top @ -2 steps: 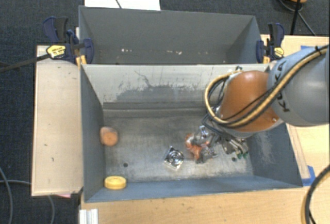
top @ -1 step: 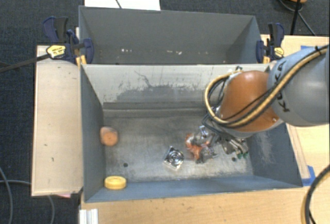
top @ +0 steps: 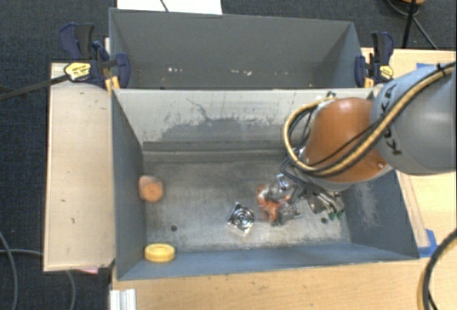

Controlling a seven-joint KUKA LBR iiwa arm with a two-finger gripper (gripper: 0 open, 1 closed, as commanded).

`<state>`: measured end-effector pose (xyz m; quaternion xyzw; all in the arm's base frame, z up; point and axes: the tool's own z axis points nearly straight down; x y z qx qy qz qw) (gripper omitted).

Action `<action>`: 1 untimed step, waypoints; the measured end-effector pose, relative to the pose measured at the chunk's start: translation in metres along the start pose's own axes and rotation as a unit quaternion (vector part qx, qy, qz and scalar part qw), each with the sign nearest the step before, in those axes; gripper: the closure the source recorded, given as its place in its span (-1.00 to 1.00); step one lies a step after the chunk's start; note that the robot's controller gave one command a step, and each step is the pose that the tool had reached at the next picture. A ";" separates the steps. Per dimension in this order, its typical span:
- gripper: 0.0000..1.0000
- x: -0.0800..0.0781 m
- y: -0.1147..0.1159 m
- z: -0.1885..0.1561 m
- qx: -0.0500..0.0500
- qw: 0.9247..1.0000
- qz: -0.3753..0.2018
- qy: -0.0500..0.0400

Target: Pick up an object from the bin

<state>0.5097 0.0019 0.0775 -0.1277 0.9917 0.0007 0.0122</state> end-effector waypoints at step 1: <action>1.00 -0.003 0.017 -0.034 0.000 1.000 -0.029 0.008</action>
Offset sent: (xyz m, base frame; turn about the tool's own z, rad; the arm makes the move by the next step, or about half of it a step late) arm -0.0113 0.0540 0.1572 -0.0602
